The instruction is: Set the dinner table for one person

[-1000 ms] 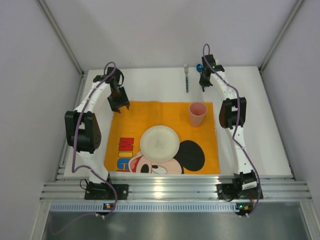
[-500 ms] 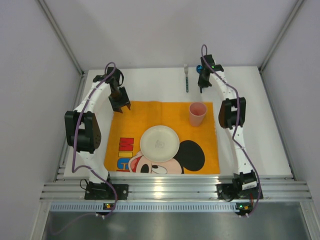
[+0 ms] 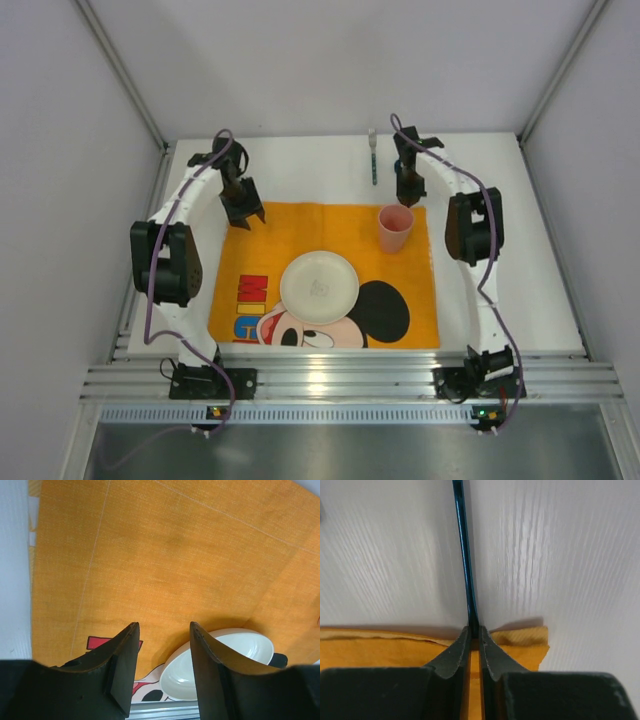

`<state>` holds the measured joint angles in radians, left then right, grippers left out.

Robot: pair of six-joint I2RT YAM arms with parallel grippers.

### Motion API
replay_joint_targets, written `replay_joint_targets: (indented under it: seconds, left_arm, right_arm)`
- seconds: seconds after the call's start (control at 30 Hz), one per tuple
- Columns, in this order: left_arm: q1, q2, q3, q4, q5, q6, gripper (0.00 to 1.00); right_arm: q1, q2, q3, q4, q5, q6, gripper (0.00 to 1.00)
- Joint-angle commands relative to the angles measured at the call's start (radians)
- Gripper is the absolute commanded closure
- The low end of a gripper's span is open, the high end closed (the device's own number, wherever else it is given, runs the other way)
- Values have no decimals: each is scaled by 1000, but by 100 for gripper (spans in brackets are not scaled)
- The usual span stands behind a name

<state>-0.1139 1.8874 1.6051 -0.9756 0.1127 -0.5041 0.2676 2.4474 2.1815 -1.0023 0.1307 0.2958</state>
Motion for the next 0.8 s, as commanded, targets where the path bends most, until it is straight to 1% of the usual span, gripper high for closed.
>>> replay_joint_targets:
  seconds: [0.0,0.1,0.17,0.2,0.27,0.3,0.33,0.4,0.53,0.67,0.77]
  left_arm:
    - [-9,-56,-11,32,25,-14,50]
    - [-23,-65,-25,38,27,-16,50]
    - [-35,-68,-30,37,31,-17,51]
    - [-39,-68,-33,37,30,-17,51]
    - [-55,-73,-33,34,28,-17,51]
    - [-59,-73,-34,29,25,-17,51]
    - [-66,-74,-33,26,21,-17,51]
    - [-79,-76,-31,18,13,-17,51]
    - [-102,-71,-14,-1,-2,-22,51]
    - [-128,-56,12,-23,-19,-27,51]
    - [-147,-39,48,-51,-38,-27,51]
  right_arm:
    - [18,-28,-190,-119,40,-27,100]
    - [16,-64,-195,-78,60,-52,100]
    - [16,-51,-146,-87,69,-61,100]
    - [13,-30,-76,-96,67,-64,100]
    - [9,-21,-31,-91,52,-57,92]
    - [7,-21,-7,-84,52,-47,82]
    - [7,-19,4,-78,50,-46,75]
    - [7,-15,30,-56,43,-44,70]
    - [-1,12,69,-42,38,-46,66]
    - [-19,47,81,-3,3,-40,66]
    - [-37,106,139,-2,-2,-37,66]
